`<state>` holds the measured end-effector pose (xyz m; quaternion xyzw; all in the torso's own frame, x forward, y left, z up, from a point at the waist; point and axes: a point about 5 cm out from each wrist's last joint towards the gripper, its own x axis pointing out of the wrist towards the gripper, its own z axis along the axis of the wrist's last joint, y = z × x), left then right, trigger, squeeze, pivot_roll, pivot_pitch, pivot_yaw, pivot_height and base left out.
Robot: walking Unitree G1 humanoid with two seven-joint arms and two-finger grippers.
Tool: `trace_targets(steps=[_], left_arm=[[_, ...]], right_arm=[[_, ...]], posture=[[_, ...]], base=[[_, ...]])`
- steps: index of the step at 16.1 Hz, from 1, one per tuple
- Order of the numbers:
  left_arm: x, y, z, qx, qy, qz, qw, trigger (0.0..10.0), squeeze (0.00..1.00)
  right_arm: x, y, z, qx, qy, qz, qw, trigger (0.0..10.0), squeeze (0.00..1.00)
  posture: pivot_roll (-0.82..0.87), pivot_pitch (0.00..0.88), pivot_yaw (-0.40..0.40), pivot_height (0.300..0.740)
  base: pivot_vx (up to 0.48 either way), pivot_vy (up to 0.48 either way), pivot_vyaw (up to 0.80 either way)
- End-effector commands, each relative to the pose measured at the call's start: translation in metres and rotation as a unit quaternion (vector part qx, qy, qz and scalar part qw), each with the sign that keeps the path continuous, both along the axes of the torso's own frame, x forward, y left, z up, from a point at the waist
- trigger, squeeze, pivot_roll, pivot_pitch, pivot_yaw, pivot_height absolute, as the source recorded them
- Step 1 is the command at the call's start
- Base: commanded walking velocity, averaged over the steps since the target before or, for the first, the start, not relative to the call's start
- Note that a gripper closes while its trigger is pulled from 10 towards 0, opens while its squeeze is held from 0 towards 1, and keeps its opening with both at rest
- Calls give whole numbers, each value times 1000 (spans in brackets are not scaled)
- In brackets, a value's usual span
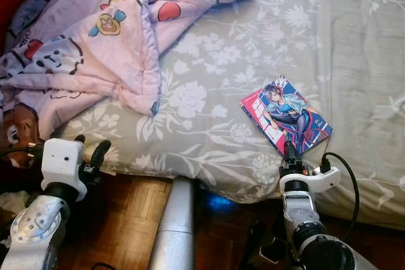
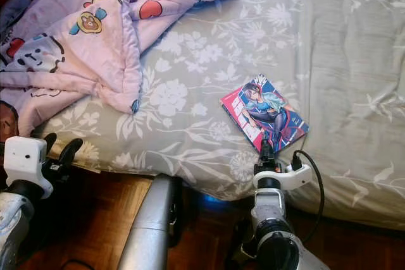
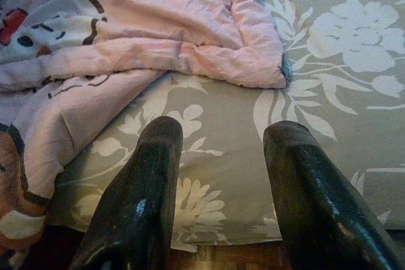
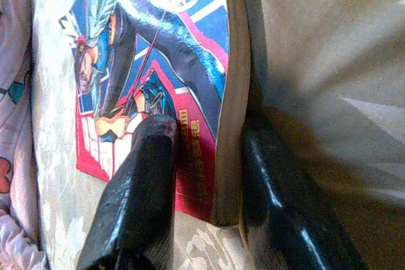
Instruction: Clean up the room
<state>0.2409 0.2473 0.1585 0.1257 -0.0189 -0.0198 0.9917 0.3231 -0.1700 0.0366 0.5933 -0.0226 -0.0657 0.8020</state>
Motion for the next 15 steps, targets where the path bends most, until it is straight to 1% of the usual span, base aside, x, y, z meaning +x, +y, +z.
trace_targets(steps=[1,2,4,5,6,7,9,10,11,12,13,14,15], left_arm=[[-3,4,-10,4,18,8,1000,10000,0],[-1,3,-10,3,17,8,1000,10000,0],[6,0,-11,-2,11,6,1000,10000,0],[9,0,-11,-5,6,9,1000,10000,0],[15,-1,-11,-9,-1,9,1000,10000,0],[23,-4,-12,-13,-6,9,1000,10000,0],[31,-5,-16,-19,-10,10,1000,10000,0],[36,-5,-19,-23,-12,14,1000,10000,0],[42,-6,-22,-27,-13,17,999,10000,0],[43,-6,-22,-29,-13,18,999,10000,0],[45,-6,-24,-32,-16,20,999,10000,0],[48,-7,-27,-35,-17,23,999,10000,0],[50,-8,-29,-37,-18,24,999,10000,0]], right_arm=[[-8,13,-12,8,24,27,999,0,0],[-8,11,-11,0,20,25,999,0,0],[-5,5,-5,-42,10,29,999,0,0],[0,5,2,-69,-8,33,997,0,0],[5,4,12,-102,-34,37,993,0,0],[11,1,25,-116,-73,36,990,0,0],[13,0,33,-156,-97,48,982,0,0],[12,-1,36,-196,-107,57,973,0,0],[10,-5,38,-231,-108,56,965,0,0],[8,-7,37,-237,-105,53,964,0,0],[3,-11,34,-260,-96,46,960,0,0],[-2,-14,28,-283,-78,42,955,0,0],[-11,-18,17,-311,-48,43,948,0,0]], posture=[[463,481,163,606],[457,479,160,606],[426,453,139,606],[411,438,129,606],[394,423,119,606],[374,401,107,606],[343,370,88,606],[319,337,69,606],[297,317,54,606],[294,313,51,606],[285,301,42,606],[269,286,33,606],[260,278,26,606]], base=[[0,0,0],[0,0,0],[0,0,0],[0,0,0],[0,0,0],[0,0,0],[0,0,0],[0,0,0],[0,0,0],[0,0,0],[0,0,0],[0,0,0],[0,0,0]])
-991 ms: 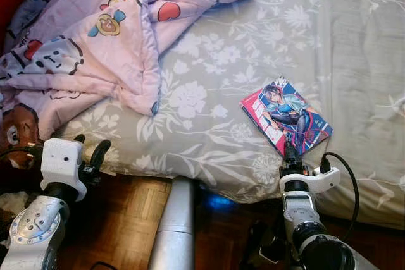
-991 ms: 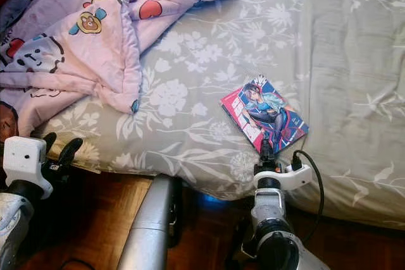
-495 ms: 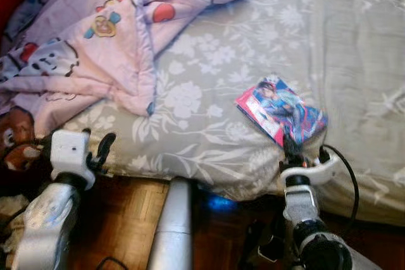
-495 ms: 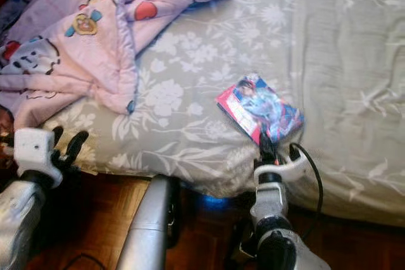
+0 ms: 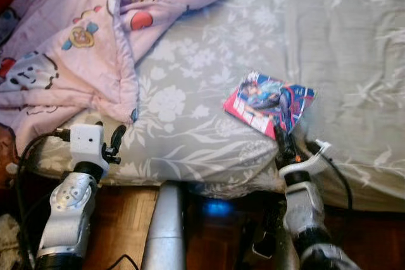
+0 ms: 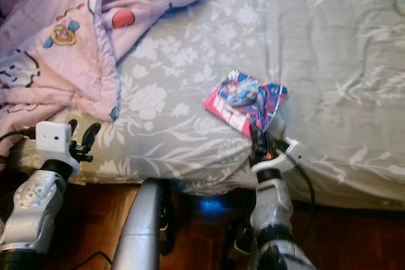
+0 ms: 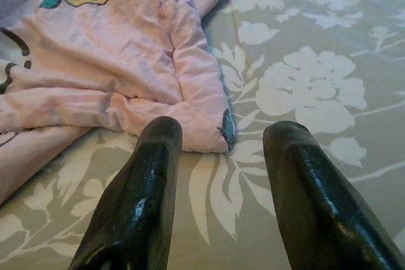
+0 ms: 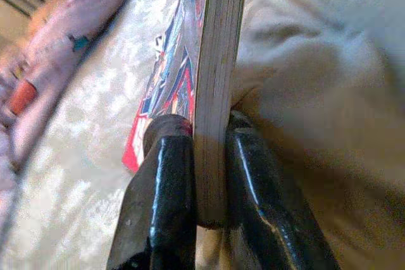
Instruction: Clean up the room
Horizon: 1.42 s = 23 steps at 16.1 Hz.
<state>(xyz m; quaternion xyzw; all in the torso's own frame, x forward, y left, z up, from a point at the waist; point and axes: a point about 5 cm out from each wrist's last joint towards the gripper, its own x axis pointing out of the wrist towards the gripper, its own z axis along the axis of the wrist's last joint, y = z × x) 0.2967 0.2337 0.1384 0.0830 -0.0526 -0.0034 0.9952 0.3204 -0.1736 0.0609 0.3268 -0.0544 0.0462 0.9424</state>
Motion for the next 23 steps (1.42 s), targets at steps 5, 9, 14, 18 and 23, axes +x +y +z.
trace_targets(steps=[5,9,14,18,23], left_arm=[[-2,4,-17,2,14,12,1000,10000,0],[-3,6,-22,7,14,13,1000,10000,0],[-6,12,-24,13,13,18,1000,10000,0],[-6,12,-24,13,13,18,1000,10000,0],[-6,12,-24,13,13,18,1000,10000,0]], right_arm=[[-46,-22,-45,18,85,-56,995,0,0],[-67,-32,-72,120,162,-148,968,10000,0],[-74,-35,-86,211,208,-208,932,10000,1000],[-74,-35,-86,211,208,-208,932,10000,1000],[-74,-35,-86,211,208,-208,932,10000,1000]], posture=[[237,259,14,606],[247,258,15,606],[257,253,13,606],[257,253,13,606],[257,253,13,606]], base=[[0,0,0],[0,0,0],[0,0,0],[0,0,0],[0,0,0]])
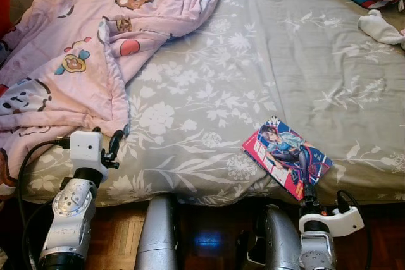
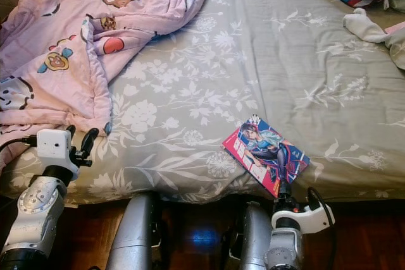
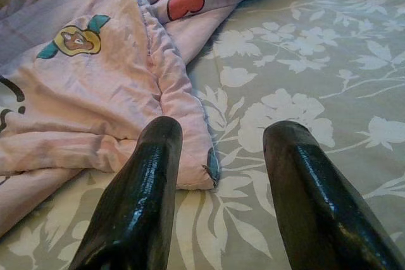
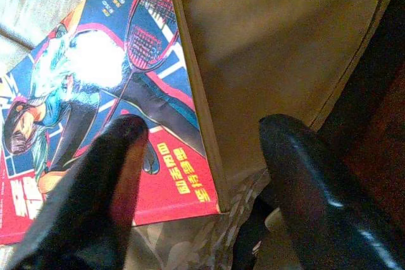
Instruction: Clean up the room
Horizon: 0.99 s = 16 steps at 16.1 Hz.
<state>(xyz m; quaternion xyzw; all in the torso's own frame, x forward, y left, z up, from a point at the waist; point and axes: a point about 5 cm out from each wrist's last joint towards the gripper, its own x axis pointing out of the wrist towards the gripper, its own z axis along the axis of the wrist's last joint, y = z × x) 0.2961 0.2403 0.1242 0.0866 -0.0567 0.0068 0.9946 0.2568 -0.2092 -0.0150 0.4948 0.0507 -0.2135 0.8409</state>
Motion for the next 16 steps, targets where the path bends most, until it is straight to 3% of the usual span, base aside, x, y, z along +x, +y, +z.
trace_targets(steps=[1,6,7,9,10,11,12,16], left_arm=[[-5,5,-9,9,19,8,1000,10000,0],[-5,5,-9,9,19,8,1000,10000,0],[-9,9,-9,17,19,9,1000,10000,0],[-15,13,-8,30,23,10,999,10000,0],[-17,14,-8,32,25,9,999,10000,0],[-17,15,-8,33,25,9,999,10000,0],[-17,15,-8,33,25,9,999,10000,0],[-19,13,-6,34,25,6,999,10000,0]], right_arm=[[-11,1,-10,14,23,-10,1000,10000,1000],[-11,1,-10,14,23,-10,1000,10000,1000],[-9,-5,-10,36,8,-7,999,10000,1000],[-3,-13,-3,44,-45,9,998,10000,1000],[-1,-13,-2,41,-42,13,998,10000,820],[0,-13,-2,40,-41,14,998,10000,820],[3,-12,1,38,-50,22,998,10000,0],[8,-11,5,44,-74,32,996,10000,0]], posture=[[257,253,13,606],[257,253,13,606],[294,312,50,606],[300,320,57,606],[306,328,63,606],[308,329,64,606],[310,331,65,606],[316,341,71,606]], base=[[0,0,0],[0,0,0],[0,0,0],[0,0,0],[0,0,0],[0,0,0],[0,0,0],[0,0,0]])
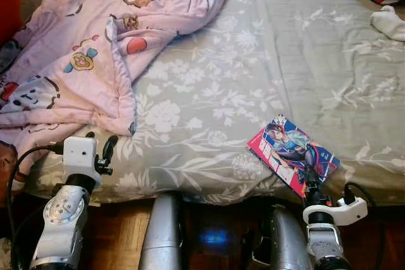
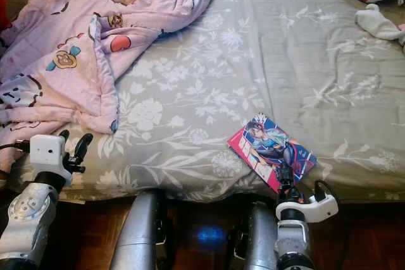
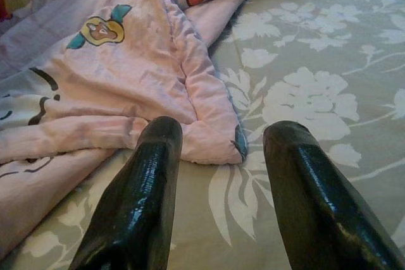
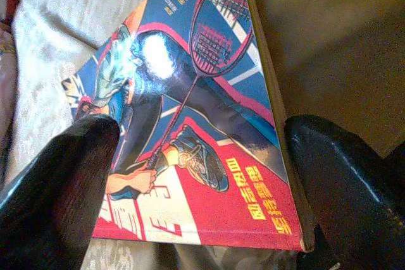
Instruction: Clean up the room
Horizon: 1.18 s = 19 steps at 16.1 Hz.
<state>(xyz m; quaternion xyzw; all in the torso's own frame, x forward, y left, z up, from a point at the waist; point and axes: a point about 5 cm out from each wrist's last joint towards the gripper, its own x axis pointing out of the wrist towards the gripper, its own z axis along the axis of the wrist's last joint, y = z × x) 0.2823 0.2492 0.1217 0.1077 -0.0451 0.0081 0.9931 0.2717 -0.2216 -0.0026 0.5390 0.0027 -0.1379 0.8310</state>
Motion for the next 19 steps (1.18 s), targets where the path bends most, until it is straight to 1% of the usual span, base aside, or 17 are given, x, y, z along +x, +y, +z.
trace_targets(steps=[1,6,9,13,15,17,19], left_arm=[[-7,5,-3,13,14,3,1000,10000,0],[-10,6,-3,14,18,2,1000,10000,0],[-11,6,-4,15,21,1,1000,10000,0],[-14,7,-2,21,26,-4,999,10000,0],[-19,11,1,27,28,-3,999,10000,0],[-21,12,2,31,34,-6,999,10000,0],[-25,12,2,36,37,-9,999,10000,0]], right_arm=[[-10,0,-9,10,8,-7,1000,10000,0],[-25,-10,-16,15,0,-39,999,10000,0],[-30,-8,-20,19,7,-38,999,10000,0],[-25,1,-20,29,12,-24,999,10000,0],[-24,4,-22,35,21,-20,999,10000,0],[-26,4,-24,35,31,-19,999,10000,0],[-26,1,-23,36,28,-23,999,10000,0]], posture=[[319,344,71,606],[319,357,75,606],[325,368,84,606],[342,384,101,606],[357,399,117,606],[368,412,130,606],[378,427,139,606]], base=[[0,0,0],[0,0,0],[0,0,0],[0,0,0],[0,0,0],[0,0,0],[0,0,0]])
